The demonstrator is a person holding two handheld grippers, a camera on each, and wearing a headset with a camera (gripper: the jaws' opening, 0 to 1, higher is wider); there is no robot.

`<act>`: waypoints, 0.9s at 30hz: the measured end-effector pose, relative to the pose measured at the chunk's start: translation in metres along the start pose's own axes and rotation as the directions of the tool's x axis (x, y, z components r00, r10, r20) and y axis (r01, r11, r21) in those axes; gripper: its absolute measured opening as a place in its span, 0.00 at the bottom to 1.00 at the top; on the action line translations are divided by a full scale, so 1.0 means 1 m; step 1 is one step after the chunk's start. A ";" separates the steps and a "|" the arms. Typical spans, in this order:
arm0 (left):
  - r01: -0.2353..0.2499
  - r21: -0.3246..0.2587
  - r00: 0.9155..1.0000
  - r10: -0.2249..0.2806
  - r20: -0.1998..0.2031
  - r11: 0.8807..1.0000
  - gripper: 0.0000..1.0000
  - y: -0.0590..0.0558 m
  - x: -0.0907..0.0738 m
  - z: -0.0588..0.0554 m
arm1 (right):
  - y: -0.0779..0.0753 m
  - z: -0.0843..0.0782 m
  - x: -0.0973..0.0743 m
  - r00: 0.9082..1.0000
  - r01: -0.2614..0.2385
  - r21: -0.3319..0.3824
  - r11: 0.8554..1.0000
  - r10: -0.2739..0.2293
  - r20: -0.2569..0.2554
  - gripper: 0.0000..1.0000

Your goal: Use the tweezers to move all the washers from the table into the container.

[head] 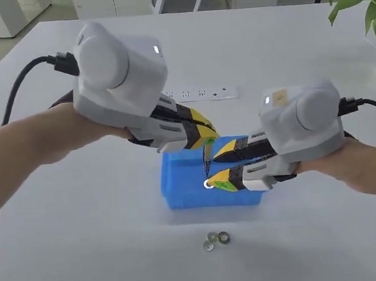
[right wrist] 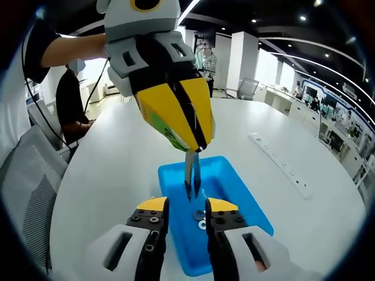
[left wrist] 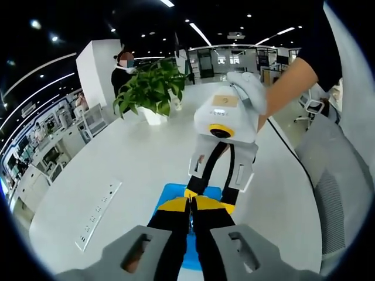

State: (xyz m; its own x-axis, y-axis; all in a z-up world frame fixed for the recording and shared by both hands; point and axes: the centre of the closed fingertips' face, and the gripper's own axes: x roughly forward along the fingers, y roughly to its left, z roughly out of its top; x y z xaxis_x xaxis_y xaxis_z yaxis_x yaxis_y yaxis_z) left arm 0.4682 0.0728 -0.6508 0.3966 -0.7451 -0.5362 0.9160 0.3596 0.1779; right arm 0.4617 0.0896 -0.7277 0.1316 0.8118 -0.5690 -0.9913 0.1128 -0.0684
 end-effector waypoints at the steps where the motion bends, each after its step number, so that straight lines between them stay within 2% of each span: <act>1: -0.002 0.001 1.000 0.002 0.000 1.000 0.05 0.001 -0.001 0.000 | -0.001 0.001 -0.002 1.000 0.008 0.009 1.000 -0.008 0.007 0.26; 5: -0.012 0.007 1.000 0.012 -0.001 1.000 0.05 0.002 -0.005 0.002 | -0.004 0.003 -0.016 0.996 0.061 0.063 0.996 -0.064 0.054 0.31; 8: -0.017 0.012 1.000 0.017 0.001 1.000 0.05 0.001 -0.007 0.005 | -0.002 -0.001 -0.027 0.992 0.082 0.100 0.992 -0.091 0.088 0.37; 12: -0.021 0.015 1.000 0.021 0.008 1.000 0.05 -0.001 -0.009 0.009 | 0.004 -0.013 -0.039 0.989 0.100 0.143 0.985 -0.114 0.095 0.47; 17: -0.025 0.010 1.000 0.024 0.020 1.000 0.05 -0.009 -0.013 0.013 | 0.012 -0.017 -0.050 0.985 0.115 0.166 0.979 -0.134 0.107 0.52; 24: -0.031 -0.001 0.999 0.031 0.026 1.000 0.05 -0.026 -0.020 0.012 | 0.031 -0.009 -0.062 0.977 0.113 0.168 0.979 -0.141 0.163 0.56; 27: -0.032 -0.006 0.999 0.032 0.031 0.999 0.05 -0.033 -0.022 0.012 | 0.040 -0.009 -0.064 0.975 0.114 0.171 0.979 -0.143 0.168 0.61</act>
State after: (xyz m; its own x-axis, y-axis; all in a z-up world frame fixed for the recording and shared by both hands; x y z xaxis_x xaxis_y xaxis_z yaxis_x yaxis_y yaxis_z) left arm 0.4300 0.0708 -0.6345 0.4274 -0.7502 -0.5045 0.9025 0.3867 0.1895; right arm 0.4135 0.0368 -0.7013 0.2716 0.8718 -0.4076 -0.9537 0.3008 0.0079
